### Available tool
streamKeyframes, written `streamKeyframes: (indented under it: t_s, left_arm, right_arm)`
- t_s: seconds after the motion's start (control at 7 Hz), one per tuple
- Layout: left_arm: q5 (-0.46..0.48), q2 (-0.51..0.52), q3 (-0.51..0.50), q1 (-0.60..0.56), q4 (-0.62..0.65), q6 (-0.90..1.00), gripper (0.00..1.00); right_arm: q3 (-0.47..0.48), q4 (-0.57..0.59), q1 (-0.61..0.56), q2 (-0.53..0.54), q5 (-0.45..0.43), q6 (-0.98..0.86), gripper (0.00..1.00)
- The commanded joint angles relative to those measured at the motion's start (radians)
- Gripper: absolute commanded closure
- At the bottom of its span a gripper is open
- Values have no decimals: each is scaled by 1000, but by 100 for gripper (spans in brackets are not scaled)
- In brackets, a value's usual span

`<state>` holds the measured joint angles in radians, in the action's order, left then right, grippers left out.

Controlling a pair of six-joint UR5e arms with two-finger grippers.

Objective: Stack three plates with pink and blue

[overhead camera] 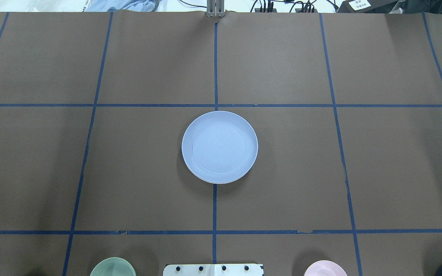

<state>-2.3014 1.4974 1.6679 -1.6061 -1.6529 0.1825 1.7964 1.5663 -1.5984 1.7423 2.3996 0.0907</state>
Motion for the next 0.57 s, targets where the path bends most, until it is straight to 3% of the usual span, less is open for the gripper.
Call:
streamKeyframes:
  t_s: [0.0,0.43]
  left_arm:
    - [-1,1,9,-8,-1,0,0]
    - [0,3,9,-8,-1,0,0]
  right_arm:
    - [-3,0,0,0,-4,0,0]
    - [-9,0,0,0,-4,0,0]
